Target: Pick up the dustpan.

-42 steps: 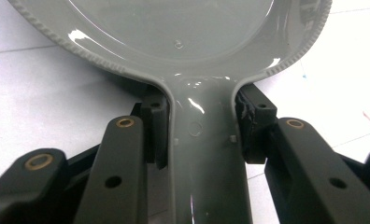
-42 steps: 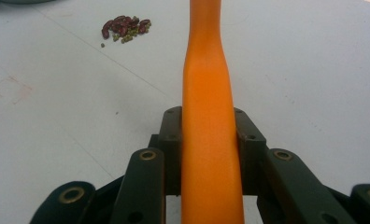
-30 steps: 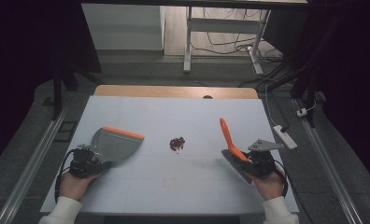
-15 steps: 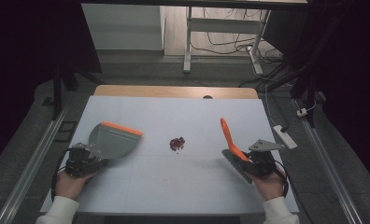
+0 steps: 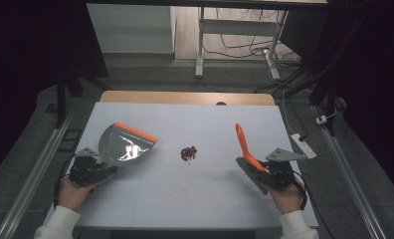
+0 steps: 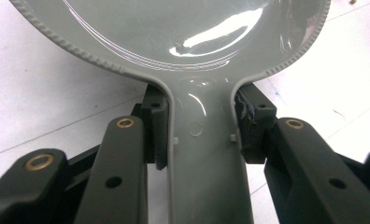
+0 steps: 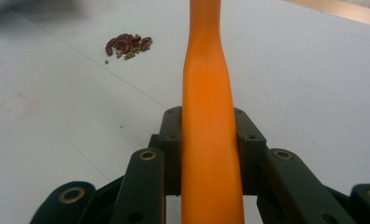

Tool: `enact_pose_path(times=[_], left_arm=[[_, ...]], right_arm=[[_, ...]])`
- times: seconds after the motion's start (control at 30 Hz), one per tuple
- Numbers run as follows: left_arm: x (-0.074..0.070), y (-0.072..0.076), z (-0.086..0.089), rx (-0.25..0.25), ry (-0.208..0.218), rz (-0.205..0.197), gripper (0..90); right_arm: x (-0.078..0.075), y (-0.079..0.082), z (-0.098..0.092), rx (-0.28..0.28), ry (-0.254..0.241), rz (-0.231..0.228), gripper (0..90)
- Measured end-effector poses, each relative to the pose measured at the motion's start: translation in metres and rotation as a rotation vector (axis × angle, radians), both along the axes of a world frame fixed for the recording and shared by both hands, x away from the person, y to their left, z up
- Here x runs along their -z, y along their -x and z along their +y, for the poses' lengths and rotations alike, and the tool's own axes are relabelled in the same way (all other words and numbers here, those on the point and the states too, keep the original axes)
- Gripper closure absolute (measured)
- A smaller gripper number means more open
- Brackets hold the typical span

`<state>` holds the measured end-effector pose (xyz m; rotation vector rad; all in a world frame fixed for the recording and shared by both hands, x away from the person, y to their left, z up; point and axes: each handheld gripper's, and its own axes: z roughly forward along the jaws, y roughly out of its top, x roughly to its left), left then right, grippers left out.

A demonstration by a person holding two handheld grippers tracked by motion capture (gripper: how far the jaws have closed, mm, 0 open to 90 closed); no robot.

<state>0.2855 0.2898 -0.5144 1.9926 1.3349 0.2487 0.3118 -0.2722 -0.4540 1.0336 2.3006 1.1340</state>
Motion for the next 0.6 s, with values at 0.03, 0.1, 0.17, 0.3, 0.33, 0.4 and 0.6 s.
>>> enact_pose_path(times=[0.03, 0.1, 0.17, 0.3, 0.33, 0.4, 0.6], left_arm=[[0.0, 0.0, 0.0, 0.005, 0.002, -0.003, 61.6], [-0.001, 0.0, 0.0, 0.015, 0.005, -0.01, 61.7], [-0.002, 0.0, 0.001, 0.026, 0.01, -0.019, 61.6], [-0.006, 0.001, 0.002, 0.064, 0.012, -0.042, 61.6], [-0.007, 0.002, 0.002, 0.078, 0.014, -0.047, 61.6], [-0.01, 0.003, 0.001, 0.103, 0.013, -0.058, 61.6], [-0.016, 0.008, -0.002, 0.161, 0.011, -0.089, 61.6]], right_arm=[[0.0, 0.0, 0.0, 0.002, -0.002, 0.0, 70.3], [0.0, 0.0, 0.0, 0.001, 0.004, -0.002, 70.3], [0.001, 0.001, -0.001, 0.002, 0.004, -0.001, 70.3], [0.0, 0.001, -0.002, 0.0, 0.003, -0.006, 70.3], [0.0, 0.001, -0.002, 0.001, 0.001, -0.008, 70.3], [0.0, 0.001, -0.003, 0.002, -0.001, -0.011, 70.3], [0.0, 0.001, -0.003, 0.005, 0.002, -0.015, 70.3]])
